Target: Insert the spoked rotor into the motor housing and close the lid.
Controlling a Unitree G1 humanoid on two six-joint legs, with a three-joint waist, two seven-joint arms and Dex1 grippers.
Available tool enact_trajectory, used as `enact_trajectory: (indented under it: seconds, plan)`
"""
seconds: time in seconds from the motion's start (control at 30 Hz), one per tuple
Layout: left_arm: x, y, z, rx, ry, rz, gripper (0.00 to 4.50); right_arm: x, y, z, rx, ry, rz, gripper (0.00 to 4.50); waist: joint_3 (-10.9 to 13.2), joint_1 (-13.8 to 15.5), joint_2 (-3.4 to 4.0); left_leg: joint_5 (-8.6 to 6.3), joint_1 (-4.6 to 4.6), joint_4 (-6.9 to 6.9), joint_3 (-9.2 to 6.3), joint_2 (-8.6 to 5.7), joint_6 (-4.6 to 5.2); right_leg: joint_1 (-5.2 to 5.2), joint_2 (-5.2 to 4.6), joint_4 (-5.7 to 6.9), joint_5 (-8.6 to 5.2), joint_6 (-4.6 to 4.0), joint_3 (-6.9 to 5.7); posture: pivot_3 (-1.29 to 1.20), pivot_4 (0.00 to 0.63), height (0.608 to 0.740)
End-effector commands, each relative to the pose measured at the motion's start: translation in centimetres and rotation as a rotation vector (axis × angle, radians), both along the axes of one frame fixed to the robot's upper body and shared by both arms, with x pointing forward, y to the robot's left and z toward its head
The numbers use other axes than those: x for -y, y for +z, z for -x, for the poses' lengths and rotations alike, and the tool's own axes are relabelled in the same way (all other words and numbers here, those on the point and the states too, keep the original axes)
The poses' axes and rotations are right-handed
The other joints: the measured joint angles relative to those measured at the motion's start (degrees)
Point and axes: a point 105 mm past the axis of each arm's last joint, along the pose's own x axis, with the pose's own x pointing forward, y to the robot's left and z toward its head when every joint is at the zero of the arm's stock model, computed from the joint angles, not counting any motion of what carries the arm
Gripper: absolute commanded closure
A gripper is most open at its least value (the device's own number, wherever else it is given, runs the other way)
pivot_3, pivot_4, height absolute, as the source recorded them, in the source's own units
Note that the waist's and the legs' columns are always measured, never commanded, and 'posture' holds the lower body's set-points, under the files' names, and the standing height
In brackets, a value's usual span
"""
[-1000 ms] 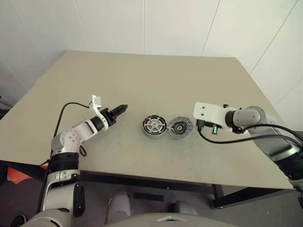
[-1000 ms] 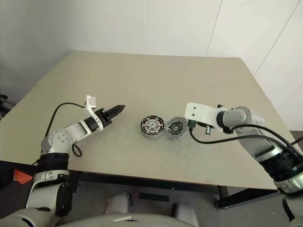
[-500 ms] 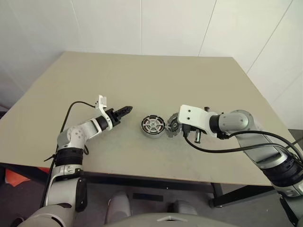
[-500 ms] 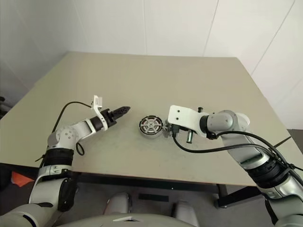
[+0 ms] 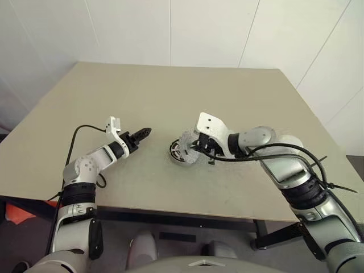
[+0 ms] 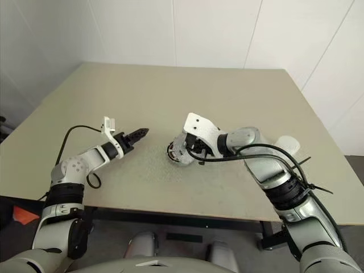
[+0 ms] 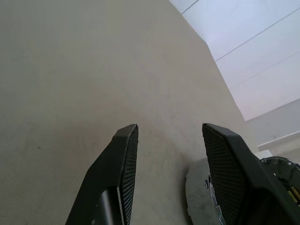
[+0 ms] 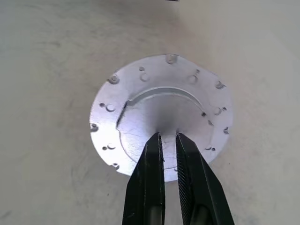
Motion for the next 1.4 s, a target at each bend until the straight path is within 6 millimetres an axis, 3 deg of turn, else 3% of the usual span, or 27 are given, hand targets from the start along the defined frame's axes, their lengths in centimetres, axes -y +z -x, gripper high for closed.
enact_trajectory:
  seconds: [0.03,0.37,0.43,0.57,0.67,0.8,1.1,1.4]
  plan:
    - [-0.4,1.4,-0.3,0.060,0.018,-0.003,2.20,-1.2,-0.3,-0.9,0.028,-0.010,-0.010,4.04,0.00,0.00,0.00,0.00,0.00,-0.01,0.00,0.01,0.00,-0.01,0.01,0.00,0.00,0.00,-0.01,0.00,0.000,0.740]
    - [-0.3,1.8,-0.7,0.075,0.013,-0.014,2.20,-1.6,-3.9,-0.9,-0.092,-0.052,-0.043,4.04,-0.02,0.07,-0.04,0.00,0.00,-0.02,-0.02,-0.01,-0.01,0.06,-0.01,-0.10,0.00,0.01,-0.04,0.00,0.000,0.740]
    - [-0.2,1.9,-0.8,0.078,0.009,-0.014,2.20,-1.9,-3.1,-1.1,-0.078,-0.056,-0.101,4.04,-0.02,0.07,-0.04,0.00,0.10,-0.03,-0.02,0.00,-0.01,0.13,0.00,-0.08,0.00,0.01,-0.03,0.00,0.000,0.740]
    - [-0.3,2.0,-0.9,0.080,0.001,-0.027,2.20,-2.6,0.5,-2.5,0.071,-0.094,-0.307,4.04,-0.01,0.04,-0.04,-0.01,0.11,-0.05,-0.02,0.00,0.00,0.09,0.00,-0.04,0.00,0.00,-0.02,0.00,0.000,0.740]
    - [-0.2,2.1,-1.0,0.081,-0.006,-0.033,2.20,-2.8,1.1,-2.2,0.035,-0.049,-0.372,4.04,-0.01,0.09,-0.04,0.02,-0.06,-0.05,-0.01,0.00,-0.05,-0.05,0.00,-0.05,0.01,-0.01,-0.02,0.00,0.000,0.740]
    - [0.1,2.3,-1.2,0.085,-0.025,-0.045,2.20,-3.1,0.8,-1.7,0.075,-0.008,-0.364,3.17,-0.01,0.10,-0.04,0.01,-0.23,-0.05,-0.02,0.00,-0.03,-0.13,0.00,-0.15,0.01,0.00,-0.07,0.00,0.000,0.740]
    - [0.4,2.4,-1.2,0.086,-0.055,-0.073,2.20,-3.5,-1.2,0.3,0.048,0.076,-0.328,0.20,-0.01,0.04,-0.05,0.01,-0.25,-0.07,-0.03,0.01,-0.02,-0.16,0.00,-0.16,0.01,0.00,-0.09,0.00,0.000,0.740]
    - [0.5,2.5,-1.0,0.081,-0.066,-0.082,2.20,-3.1,-2.6,-0.6,0.078,0.012,-0.308,0.20,0.00,0.05,-0.05,0.00,-0.26,-0.07,-0.03,0.01,-0.02,-0.18,0.00,-0.16,0.01,-0.01,-0.09,0.00,0.000,0.740]
